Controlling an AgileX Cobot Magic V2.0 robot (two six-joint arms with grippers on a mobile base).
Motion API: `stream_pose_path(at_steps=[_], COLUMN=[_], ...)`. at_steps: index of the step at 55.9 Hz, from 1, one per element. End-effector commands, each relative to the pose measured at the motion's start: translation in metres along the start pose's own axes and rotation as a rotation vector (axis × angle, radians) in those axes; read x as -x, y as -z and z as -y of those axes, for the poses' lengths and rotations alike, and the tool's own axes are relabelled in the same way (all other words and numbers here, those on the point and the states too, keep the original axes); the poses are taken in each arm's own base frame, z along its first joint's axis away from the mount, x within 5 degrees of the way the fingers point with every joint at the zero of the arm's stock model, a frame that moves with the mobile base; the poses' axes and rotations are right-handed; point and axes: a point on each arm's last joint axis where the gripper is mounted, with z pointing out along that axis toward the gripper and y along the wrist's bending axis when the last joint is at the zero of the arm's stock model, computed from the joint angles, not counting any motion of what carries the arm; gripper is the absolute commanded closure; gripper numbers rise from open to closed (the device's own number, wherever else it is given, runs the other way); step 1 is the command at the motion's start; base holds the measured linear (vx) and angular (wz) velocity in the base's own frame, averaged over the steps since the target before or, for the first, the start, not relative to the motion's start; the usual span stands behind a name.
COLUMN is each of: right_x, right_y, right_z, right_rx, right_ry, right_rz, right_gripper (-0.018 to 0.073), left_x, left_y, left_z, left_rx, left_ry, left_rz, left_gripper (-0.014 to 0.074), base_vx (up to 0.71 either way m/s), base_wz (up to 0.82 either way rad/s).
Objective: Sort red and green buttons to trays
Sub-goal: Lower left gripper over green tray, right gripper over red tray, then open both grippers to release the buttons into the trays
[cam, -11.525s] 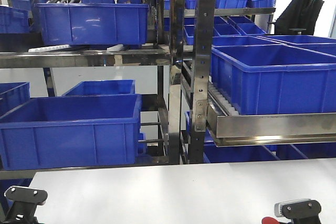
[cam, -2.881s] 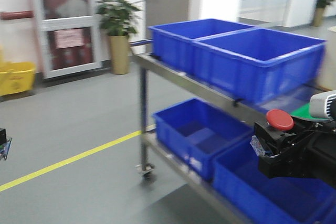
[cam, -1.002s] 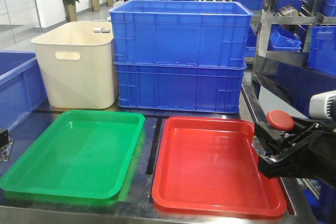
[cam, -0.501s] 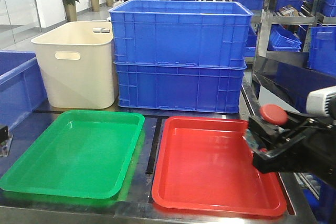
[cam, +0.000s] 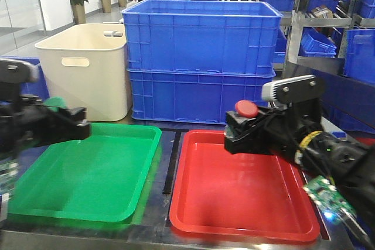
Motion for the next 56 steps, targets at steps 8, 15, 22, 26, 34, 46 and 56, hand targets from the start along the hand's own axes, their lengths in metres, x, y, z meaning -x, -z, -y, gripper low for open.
stream_pose_path(at_steps=[8, 15, 22, 26, 34, 46, 56], right_x=[-0.011, -0.026, -0.036, -0.042, -0.055, -0.059, -0.058], right_y=[-0.027, -0.036, -0.042, -0.045, -0.052, -0.053, -0.053], right_z=[0.0, 0.002, 0.003, 0.003, 0.004, 0.005, 0.005], right_rx=[0.045, 0.045, 0.044, 0.044, 0.042, 0.04, 0.04], right_ry=[-0.013, -0.017, -0.021, -0.023, -0.029, -0.024, -0.024], right_rz=[0.034, -0.007, -0.033, -0.049, -0.086, -0.098, -0.095], right_gripper=[0.0566, 0.056, 0.0544, 0.0527, 0.0461, 0.0249, 0.0023], left_x=[-0.002, -0.025, -0.043, -0.051, -0.063, -0.064, -0.063], left_y=[-0.053, -0.076, -0.089, -0.096, -0.103, -0.104, -0.103], left_z=[-0.005, -0.007, -0.007, -0.008, -0.008, -0.008, -0.007], left_rx=[0.074, 0.098, 0.098, 0.1, 0.098, 0.1, 0.096], left_ry=[0.016, 0.014, 0.013, 0.012, 0.011, 0.011, 0.01], left_rz=[0.079, 0.037, -0.011, -0.031, -0.064, -0.065, -0.068], left_gripper=[0.0594, 0.0592, 0.058, 0.0561, 0.0476, 0.0234, 0.0031], base_vx=[0.0, 0.0, 0.0, 0.0, 0.0, 0.0, 0.0], base_wz=[0.0, 0.0, 0.0, 0.0, 0.0, 0.0, 0.0])
